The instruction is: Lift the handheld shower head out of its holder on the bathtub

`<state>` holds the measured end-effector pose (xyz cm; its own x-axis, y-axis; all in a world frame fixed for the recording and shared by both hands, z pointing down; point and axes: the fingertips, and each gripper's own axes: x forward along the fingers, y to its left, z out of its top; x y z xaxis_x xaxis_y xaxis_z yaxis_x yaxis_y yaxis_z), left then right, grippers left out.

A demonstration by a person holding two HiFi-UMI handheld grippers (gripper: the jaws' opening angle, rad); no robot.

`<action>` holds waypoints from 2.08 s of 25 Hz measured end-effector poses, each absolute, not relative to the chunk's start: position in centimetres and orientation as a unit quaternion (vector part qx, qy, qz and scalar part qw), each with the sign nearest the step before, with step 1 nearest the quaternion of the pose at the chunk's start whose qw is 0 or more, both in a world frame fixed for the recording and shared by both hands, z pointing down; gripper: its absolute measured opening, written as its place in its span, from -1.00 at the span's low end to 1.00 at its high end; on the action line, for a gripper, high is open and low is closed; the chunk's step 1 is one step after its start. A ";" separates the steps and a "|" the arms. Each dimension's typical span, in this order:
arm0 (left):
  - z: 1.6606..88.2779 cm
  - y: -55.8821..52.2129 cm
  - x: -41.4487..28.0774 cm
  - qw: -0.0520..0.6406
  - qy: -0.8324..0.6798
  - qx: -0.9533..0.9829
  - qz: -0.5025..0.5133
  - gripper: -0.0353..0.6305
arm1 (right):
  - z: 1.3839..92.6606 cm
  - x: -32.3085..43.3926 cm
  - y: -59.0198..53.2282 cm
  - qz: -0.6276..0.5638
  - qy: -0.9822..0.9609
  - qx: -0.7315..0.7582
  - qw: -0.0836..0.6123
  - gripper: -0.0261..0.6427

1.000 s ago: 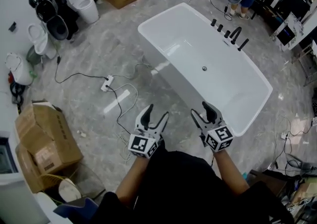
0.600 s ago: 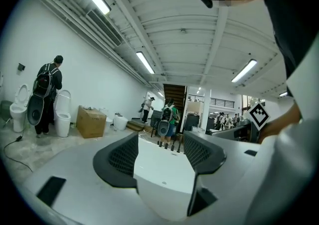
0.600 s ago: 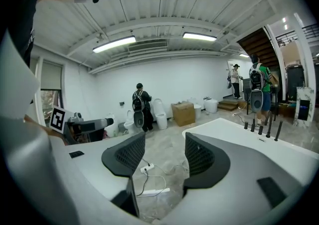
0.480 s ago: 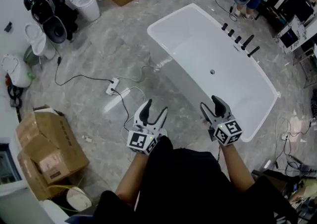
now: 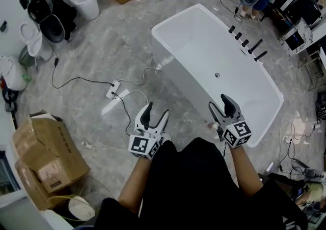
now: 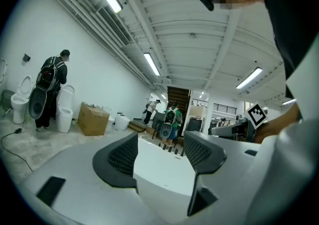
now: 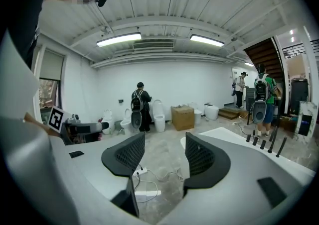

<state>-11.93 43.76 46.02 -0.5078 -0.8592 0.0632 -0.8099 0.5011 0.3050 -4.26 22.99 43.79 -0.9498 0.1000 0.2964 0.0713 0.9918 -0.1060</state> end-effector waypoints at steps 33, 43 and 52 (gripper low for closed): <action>48.0 11.3 -21.4 0.144 -0.776 0.611 -0.061 -0.07 | 49.5 -6.9 -5.1 0.132 -0.973 0.124 0.141 -0.26; 48.1 2.9 -21.5 0.151 -0.755 0.637 -0.041 -0.07 | 51.2 -6.5 -11.7 0.147 -0.967 0.144 0.153 -0.26; 48.1 -2.2 -20.4 0.147 -0.739 0.657 -0.030 -0.07 | 52.0 -5.2 -16.2 0.151 -0.965 0.156 0.148 -0.26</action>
<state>-20.37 -2.20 48.06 -0.0933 -0.9797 0.1775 -0.9619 0.1347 0.2381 -5.25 -16.21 52.05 -0.9076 -0.2569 0.3322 -0.3463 0.9052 -0.2462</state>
